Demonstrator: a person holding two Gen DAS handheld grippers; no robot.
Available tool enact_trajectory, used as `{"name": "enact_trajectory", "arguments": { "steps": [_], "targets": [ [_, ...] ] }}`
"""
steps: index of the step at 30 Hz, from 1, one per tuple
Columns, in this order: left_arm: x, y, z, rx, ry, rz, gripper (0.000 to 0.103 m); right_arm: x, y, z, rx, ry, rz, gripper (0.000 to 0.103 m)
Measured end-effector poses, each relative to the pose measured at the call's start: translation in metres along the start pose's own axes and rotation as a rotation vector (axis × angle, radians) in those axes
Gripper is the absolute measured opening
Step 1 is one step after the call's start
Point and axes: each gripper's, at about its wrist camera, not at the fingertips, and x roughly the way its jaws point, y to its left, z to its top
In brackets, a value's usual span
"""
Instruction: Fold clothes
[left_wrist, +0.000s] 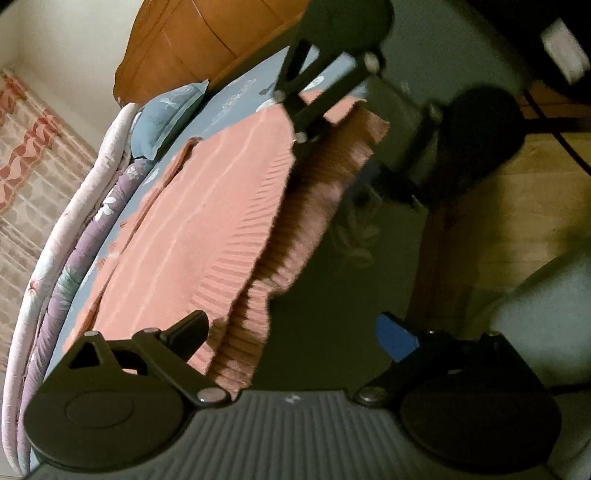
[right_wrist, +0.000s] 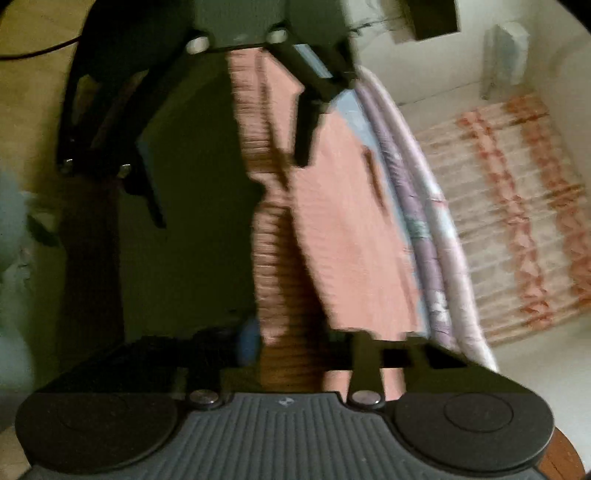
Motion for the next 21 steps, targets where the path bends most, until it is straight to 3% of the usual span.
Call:
{"name": "enact_trajectory", "arguments": {
  "steps": [1,4,9,12,14,18,21],
  "targets": [
    [-0.001,0.001,-0.001,-0.006,-0.002,-0.002,0.097,-0.003,-0.005,-0.001,0.017,-0.005,-0.013,0.012],
    [-0.005,0.004,-0.003,-0.012,-0.006,-0.004,0.097,-0.006,-0.014,-0.002,0.014,0.013,-0.033,0.009],
    [-0.018,0.011,-0.008,-0.042,-0.012,-0.013,0.097,-0.017,-0.024,-0.009,0.061,0.057,0.107,0.006],
    [-0.029,0.029,-0.014,-0.139,-0.014,-0.046,0.097,-0.02,-0.037,-0.017,0.157,0.084,0.225,0.005],
    [-0.035,0.048,-0.018,-0.221,-0.023,-0.049,0.097,-0.025,-0.047,-0.019,0.206,0.093,0.257,0.005],
    [-0.04,0.087,-0.024,-0.356,-0.05,-0.008,0.097,-0.046,-0.074,-0.02,0.363,0.051,0.213,0.005],
    [-0.03,0.113,-0.026,-0.451,-0.051,0.021,0.097,-0.034,-0.098,-0.023,0.492,0.02,0.164,0.007]
  ]
}}
